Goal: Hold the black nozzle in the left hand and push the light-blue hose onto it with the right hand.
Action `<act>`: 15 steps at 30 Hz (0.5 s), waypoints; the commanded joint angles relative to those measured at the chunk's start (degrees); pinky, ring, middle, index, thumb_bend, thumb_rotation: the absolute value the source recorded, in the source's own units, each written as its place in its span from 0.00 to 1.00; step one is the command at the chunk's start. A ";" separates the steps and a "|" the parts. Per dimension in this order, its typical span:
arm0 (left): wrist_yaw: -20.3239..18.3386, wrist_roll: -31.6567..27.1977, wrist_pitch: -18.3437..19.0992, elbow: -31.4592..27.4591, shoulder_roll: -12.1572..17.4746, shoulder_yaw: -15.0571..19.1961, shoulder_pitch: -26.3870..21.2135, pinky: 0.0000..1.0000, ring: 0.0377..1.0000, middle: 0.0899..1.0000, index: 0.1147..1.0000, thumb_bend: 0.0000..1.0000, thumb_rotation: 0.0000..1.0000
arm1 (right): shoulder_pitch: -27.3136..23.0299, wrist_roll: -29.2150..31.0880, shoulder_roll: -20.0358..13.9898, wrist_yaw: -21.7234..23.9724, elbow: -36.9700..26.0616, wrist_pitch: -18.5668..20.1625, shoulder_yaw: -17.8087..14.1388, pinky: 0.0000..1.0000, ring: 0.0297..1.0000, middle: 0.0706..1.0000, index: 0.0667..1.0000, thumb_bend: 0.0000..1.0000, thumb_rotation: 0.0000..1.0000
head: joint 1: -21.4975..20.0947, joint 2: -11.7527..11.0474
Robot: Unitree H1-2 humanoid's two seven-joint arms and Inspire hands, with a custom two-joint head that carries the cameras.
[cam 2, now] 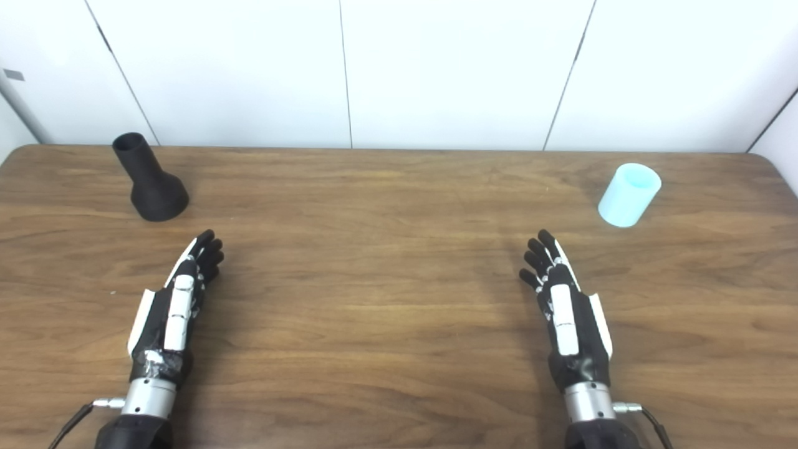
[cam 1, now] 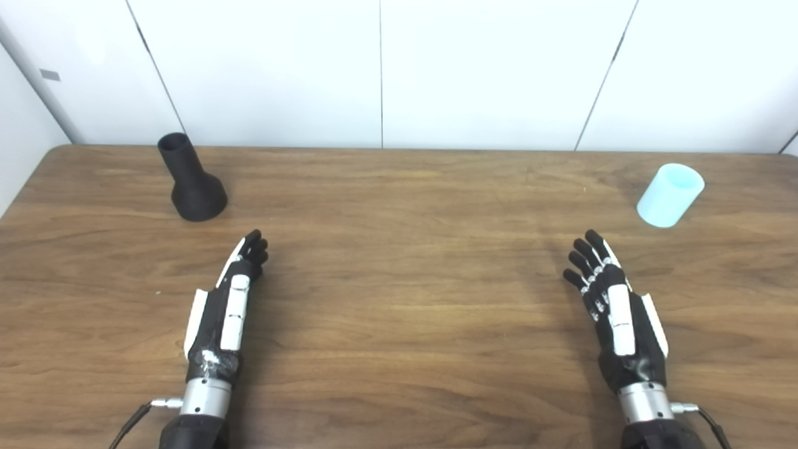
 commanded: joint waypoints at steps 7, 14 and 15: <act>-0.11 0.35 0.86 0.50 0.15 -0.26 0.79 0.94 0.93 0.92 0.94 0.36 0.95 | 1.71 -0.23 0.19 0.08 2.10 -0.69 0.22 0.86 0.91 0.91 0.93 0.61 0.97 | -0.07 0.15; -0.07 0.38 0.84 0.44 0.08 -0.28 0.91 0.94 0.92 0.92 0.93 0.37 0.94 | 1.84 0.06 0.28 0.02 1.67 -0.08 0.11 0.87 0.91 0.91 0.93 0.61 0.96 | 0.47 0.04; -0.05 0.57 0.93 0.37 0.10 -0.36 0.96 0.94 0.92 0.92 0.93 0.37 0.95 | 1.84 0.07 0.26 0.02 1.65 -0.05 0.09 0.87 0.91 0.91 0.93 0.61 0.96 | 0.67 -0.12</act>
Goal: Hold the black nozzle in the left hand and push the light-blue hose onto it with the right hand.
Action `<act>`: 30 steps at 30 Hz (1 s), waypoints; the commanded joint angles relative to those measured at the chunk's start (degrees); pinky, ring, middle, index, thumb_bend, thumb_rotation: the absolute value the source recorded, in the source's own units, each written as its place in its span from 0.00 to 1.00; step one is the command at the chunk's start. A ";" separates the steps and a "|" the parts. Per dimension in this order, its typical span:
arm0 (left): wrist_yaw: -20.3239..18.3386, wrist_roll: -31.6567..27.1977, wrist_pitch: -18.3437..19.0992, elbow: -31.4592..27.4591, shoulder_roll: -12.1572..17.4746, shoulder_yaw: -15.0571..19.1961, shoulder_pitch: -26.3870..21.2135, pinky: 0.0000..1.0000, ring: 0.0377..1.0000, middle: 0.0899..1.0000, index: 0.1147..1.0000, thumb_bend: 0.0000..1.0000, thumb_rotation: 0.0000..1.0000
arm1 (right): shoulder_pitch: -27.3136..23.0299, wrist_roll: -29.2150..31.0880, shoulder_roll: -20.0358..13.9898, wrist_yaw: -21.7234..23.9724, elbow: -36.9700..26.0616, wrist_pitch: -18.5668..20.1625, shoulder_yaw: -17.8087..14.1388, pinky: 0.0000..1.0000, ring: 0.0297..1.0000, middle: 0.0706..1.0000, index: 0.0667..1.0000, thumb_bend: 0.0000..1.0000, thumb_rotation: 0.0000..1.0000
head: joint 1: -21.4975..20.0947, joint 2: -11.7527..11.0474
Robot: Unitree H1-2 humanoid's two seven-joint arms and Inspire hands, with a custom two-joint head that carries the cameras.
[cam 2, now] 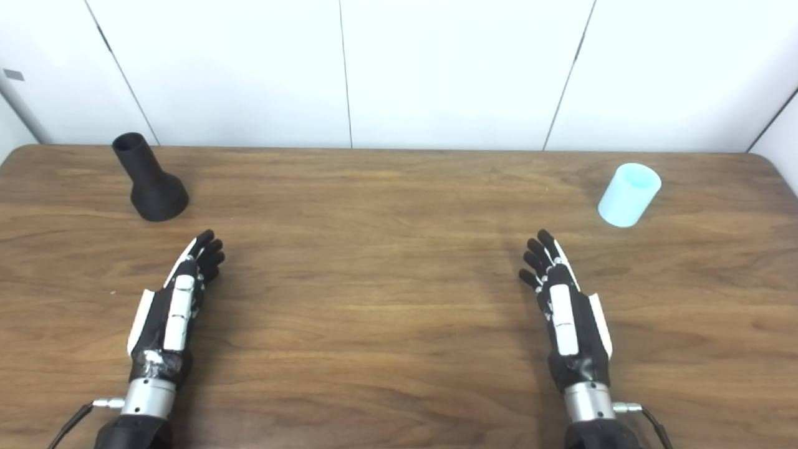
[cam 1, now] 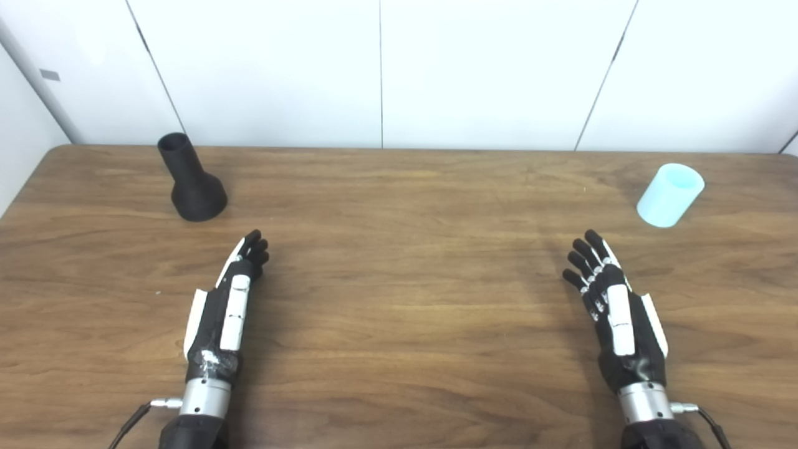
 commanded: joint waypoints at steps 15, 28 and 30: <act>1.55 4.57 -0.30 2.52 -2.19 -2.88 1.72 0.97 0.93 0.92 0.94 0.48 0.94 | 1.74 3.86 -2.18 2.95 6.44 -4.75 -1.37 0.95 0.96 0.95 0.97 0.55 0.97 | 13.25 -9.18; 4.60 10.83 -2.42 5.65 -3.39 -4.33 0.97 0.90 0.92 0.90 0.92 0.41 0.74 | 0.50 5.56 -3.44 4.33 10.44 -6.70 -1.87 0.95 0.96 0.96 0.98 0.56 1.00 | 17.31 -13.22; 4.79 11.26 -3.18 5.95 -3.44 -4.45 1.06 0.90 0.91 0.90 0.93 0.41 0.74 | 0.53 5.55 -3.61 4.42 10.41 -6.48 -1.85 0.95 0.95 0.95 0.97 0.58 1.00 | 17.52 -13.31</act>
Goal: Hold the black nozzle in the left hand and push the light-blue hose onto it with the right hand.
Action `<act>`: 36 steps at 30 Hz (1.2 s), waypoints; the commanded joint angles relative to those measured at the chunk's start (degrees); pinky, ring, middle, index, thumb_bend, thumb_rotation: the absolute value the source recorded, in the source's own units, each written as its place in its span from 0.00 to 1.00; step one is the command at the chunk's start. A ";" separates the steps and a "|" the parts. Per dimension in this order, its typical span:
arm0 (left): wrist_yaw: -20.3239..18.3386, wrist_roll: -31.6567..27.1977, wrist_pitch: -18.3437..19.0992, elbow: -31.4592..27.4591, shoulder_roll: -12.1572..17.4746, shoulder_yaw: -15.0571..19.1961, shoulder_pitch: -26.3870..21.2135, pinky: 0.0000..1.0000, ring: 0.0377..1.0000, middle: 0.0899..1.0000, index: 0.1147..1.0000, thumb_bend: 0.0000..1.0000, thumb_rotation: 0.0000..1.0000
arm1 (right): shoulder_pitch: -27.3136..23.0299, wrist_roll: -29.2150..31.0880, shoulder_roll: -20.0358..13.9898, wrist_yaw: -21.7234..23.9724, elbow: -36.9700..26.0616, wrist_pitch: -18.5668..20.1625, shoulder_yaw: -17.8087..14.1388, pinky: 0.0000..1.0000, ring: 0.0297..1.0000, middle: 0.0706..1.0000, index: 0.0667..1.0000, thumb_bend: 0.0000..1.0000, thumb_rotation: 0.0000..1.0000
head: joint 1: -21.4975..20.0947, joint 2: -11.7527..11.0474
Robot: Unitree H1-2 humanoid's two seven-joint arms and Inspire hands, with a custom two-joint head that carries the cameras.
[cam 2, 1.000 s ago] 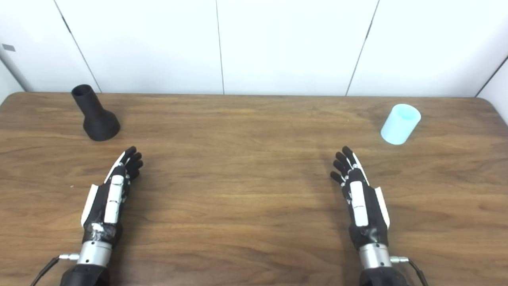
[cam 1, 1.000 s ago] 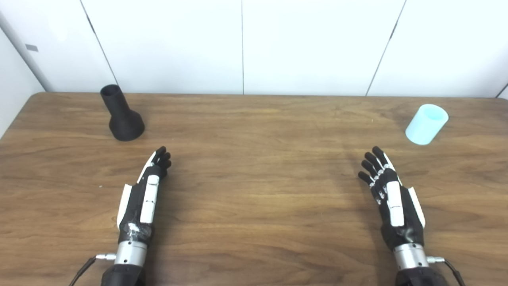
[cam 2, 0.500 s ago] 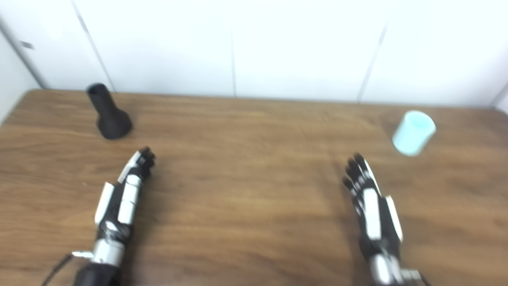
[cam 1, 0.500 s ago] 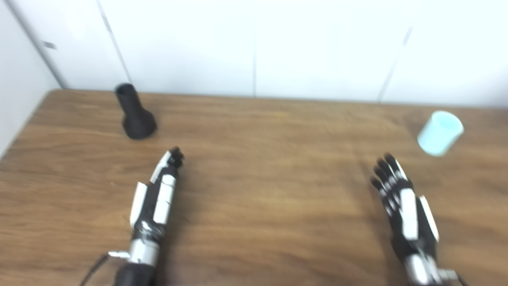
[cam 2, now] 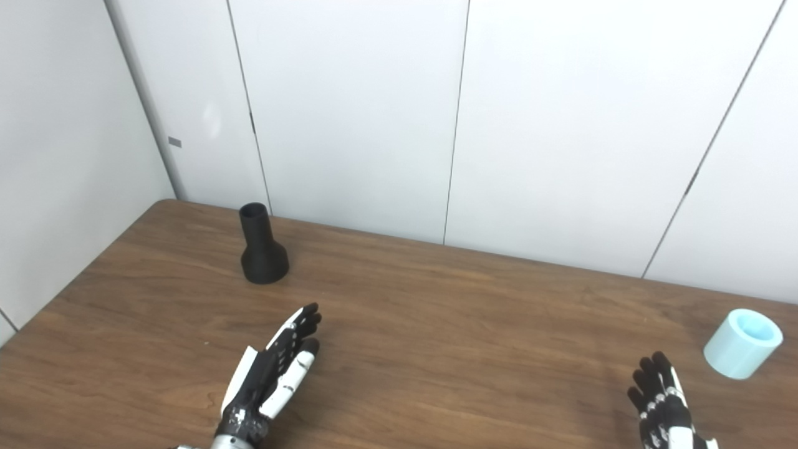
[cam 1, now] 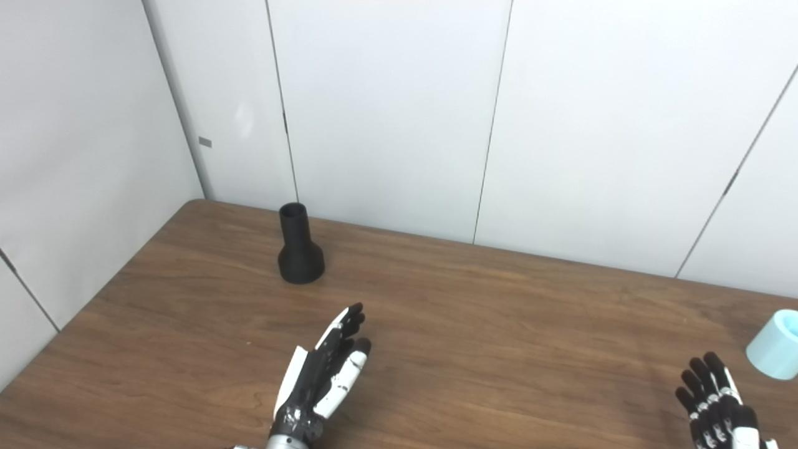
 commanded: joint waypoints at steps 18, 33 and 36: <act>7.04 -0.70 -7.44 5.51 -1.59 6.72 -2.18 0.90 0.89 0.90 0.92 0.74 0.12 | 2.39 0.34 0.20 0.60 7.63 -2.04 -0.21 0.88 0.92 0.92 0.93 0.62 0.95 | -1.56 0.13; 14.61 12.67 3.59 2.52 9.46 14.33 -15.24 0.82 0.84 0.84 0.87 0.86 0.20 | 2.94 0.10 0.31 0.74 6.76 -1.32 0.00 0.91 0.93 0.93 0.95 0.64 0.96 | -1.79 0.81; 16.68 18.76 5.45 5.00 12.13 13.73 -16.75 0.82 0.85 0.84 0.87 0.86 0.29 | 2.93 -0.63 0.10 0.71 7.15 -2.21 0.18 0.89 0.92 0.92 0.94 0.64 0.95 | -1.91 0.78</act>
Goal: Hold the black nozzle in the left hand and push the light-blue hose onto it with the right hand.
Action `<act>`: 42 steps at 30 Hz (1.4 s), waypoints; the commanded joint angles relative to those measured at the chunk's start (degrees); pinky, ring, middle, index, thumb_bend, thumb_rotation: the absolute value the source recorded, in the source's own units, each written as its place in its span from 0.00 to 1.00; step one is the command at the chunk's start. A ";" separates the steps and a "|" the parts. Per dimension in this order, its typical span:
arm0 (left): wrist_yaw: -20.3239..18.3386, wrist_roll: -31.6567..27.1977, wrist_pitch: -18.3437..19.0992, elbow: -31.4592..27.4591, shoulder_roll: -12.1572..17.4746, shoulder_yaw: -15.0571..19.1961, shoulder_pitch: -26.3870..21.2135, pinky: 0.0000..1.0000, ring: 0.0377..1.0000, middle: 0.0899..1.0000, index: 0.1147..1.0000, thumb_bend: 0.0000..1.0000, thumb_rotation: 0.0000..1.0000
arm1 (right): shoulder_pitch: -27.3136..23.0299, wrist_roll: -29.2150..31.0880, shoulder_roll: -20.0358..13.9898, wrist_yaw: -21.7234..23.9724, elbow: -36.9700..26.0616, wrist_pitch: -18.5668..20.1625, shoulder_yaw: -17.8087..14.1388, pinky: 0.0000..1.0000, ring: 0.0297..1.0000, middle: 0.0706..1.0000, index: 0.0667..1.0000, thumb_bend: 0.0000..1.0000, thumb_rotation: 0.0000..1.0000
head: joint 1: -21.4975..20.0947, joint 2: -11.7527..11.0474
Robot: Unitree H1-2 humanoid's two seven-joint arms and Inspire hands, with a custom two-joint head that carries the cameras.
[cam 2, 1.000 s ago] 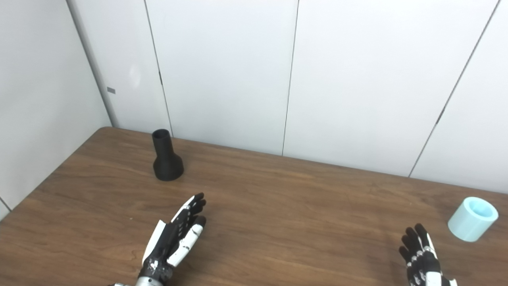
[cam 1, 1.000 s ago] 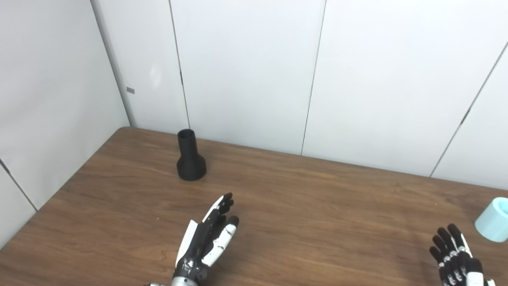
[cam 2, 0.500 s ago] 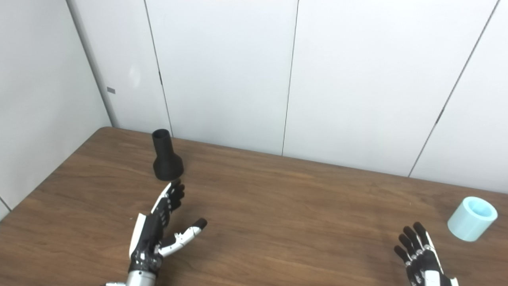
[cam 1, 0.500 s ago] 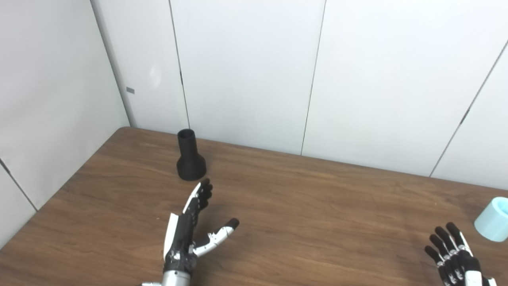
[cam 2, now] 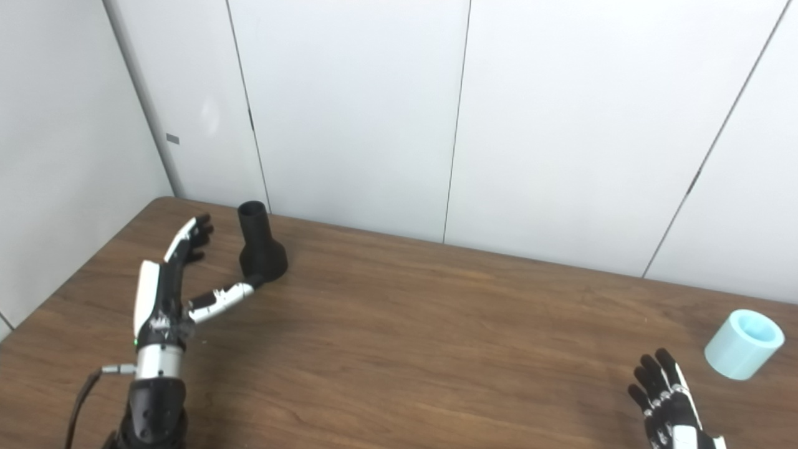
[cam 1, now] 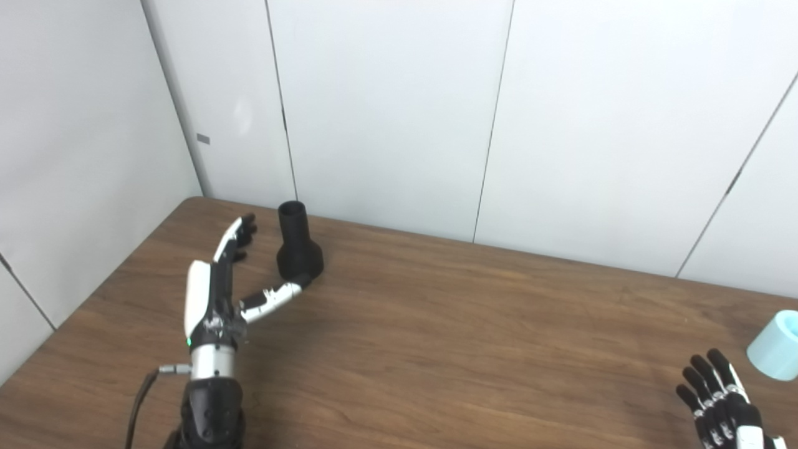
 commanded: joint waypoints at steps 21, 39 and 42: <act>-3.60 11.22 14.07 17.16 11.99 -11.15 -15.23 0.97 0.91 0.87 0.85 0.93 0.63 | 3.38 -2.42 -0.49 1.24 7.78 -4.17 0.65 0.84 0.90 0.90 0.93 0.62 0.92 | -0.27 0.95; -10.66 12.84 19.51 25.28 15.47 -20.00 -22.33 1.00 0.97 0.90 0.86 1.00 0.73 | 4.38 -3.80 0.06 -0.23 5.24 -2.08 0.23 0.82 0.89 0.89 0.91 0.71 0.99 | -0.72 2.48; -11.30 12.80 19.78 26.70 15.50 -20.68 -23.52 1.00 0.96 0.90 0.87 1.00 0.73 | 4.51 -3.77 0.14 -0.18 5.01 -2.09 0.24 0.81 0.89 0.89 0.91 0.71 1.00 | -0.78 2.59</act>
